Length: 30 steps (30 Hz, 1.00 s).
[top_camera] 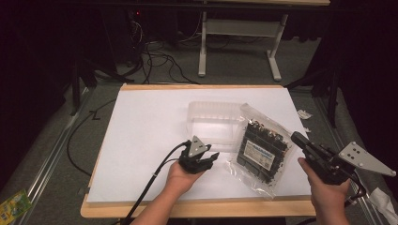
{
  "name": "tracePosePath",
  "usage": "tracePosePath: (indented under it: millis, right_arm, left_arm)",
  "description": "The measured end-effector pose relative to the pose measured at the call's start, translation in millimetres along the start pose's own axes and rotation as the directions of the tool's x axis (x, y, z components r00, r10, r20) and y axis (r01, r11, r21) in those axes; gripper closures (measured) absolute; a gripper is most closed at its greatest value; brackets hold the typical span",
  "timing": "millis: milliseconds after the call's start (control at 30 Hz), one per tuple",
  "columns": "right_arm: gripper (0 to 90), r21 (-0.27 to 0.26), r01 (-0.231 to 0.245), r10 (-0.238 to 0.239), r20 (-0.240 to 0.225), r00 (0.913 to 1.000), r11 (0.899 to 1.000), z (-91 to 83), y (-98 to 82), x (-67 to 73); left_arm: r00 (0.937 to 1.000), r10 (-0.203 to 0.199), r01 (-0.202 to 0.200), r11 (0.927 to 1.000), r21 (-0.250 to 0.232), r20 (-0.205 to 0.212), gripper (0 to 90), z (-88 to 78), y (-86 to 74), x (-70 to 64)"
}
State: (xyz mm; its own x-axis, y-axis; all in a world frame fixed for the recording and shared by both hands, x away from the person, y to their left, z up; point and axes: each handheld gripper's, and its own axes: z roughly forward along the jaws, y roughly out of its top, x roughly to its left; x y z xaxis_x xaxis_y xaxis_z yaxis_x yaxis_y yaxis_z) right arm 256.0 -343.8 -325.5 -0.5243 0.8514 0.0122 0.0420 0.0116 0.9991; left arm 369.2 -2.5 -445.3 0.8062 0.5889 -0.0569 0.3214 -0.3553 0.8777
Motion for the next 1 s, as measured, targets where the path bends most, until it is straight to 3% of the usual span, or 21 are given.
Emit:
tracePosePath:
  millis: [67, 167, 267, 367, 400, 433, 533, 567, 667, 733, 867, 1000]
  right_arm:
    - [90.0, 0.000, -0.006, 0.006, 0.000, 1.0000, 1.000, -0.5, -0.1, -0.5]
    - [90.0, -0.002, -0.007, 0.007, -0.003, 1.0000, 1.000, -2.0, -0.5, -2.7]
    - [90.0, -0.005, -0.008, 0.008, -0.005, 1.0000, 1.000, -2.3, -1.0, -3.2]
    - [90.0, -0.008, -0.012, 0.012, -0.009, 0.9999, 1.000, -2.7, -1.2, -2.5]
    - [90.0, -0.010, -0.013, 0.013, -0.012, 0.9998, 1.000, -2.6, -1.2, -2.5]
    - [90.0, -0.009, -0.013, 0.013, -0.014, 0.9998, 1.000, -2.6, -1.4, -2.6]
    - [90.0, -0.004, -0.015, 0.015, -0.014, 0.9998, 1.000, -1.9, -2.4, -2.8]
    - [90.0, -0.002, -0.017, 0.017, -0.013, 0.9998, 1.000, -1.6, -3.0, -2.9]
    - [90.0, -0.009, -0.016, 0.016, -0.014, 0.9998, 1.000, -1.5, -3.9, -3.8]
    - [90.0, -0.017, -0.026, 0.026, -0.016, 0.9995, 1.000, -2.4, -2.5, -3.1]
    - [90.0, -0.044, -0.040, 0.038, -0.033, 0.9987, 0.998, -1.1, 2.7, -1.6]
    - [90.0, -0.081, -0.057, 0.050, -0.079, 0.9956, 0.995, 10.5, 12.3, 6.2]
  left_arm:
    - [0.9999, -0.010, 0.010, 0.9999, -0.005, 0.012, 61.2, 7.0, 1.0, -1.7]
    - [0.9992, -0.016, 0.015, 0.9999, 0.004, 0.038, 59.3, 34.1, 8.2, -11.8]
    - [0.9982, -0.028, 0.028, 0.9996, 0.002, 0.054, 59.6, 43.9, 12.0, -11.9]
    - [0.9871, -0.104, 0.102, 0.9945, 0.025, 0.122, 64.4, 55.6, 15.1, -4.9]
    - [0.9871, -0.104, 0.102, 0.9945, 0.025, 0.122, 67.6, 55.6, 15.1, -4.9]
    - [0.9746, -0.144, 0.140, 0.9896, 0.035, 0.172, 71.2, 59.3, 13.3, -2.2]
    - [0.9691, -0.151, 0.145, 0.9885, 0.043, 0.195, 85.3, 62.3, 9.6, -3.6]
    - [0.9696, -0.149, 0.144, 0.9889, 0.036, 0.195, 90.0, 62.0, 8.8, -4.8]
    - [0.9704, -0.150, 0.149, 0.9887, 0.017, 0.190, 90.0, 57.2, 7.5, -6.0]
    - [0.9758, -0.133, 0.135, 0.9909, 0.000, 0.174, 90.0, 51.4, 7.6, -7.8]
    - [0.9917, -0.074, 0.079, 0.9958, -0.045, 0.105, 90.0, 25.5, 8.4, -11.5]
    - [0.9994, -0.034, 0.035, 0.9952, -0.091, 0.008, 90.0, -13.4, 8.5, -6.1]
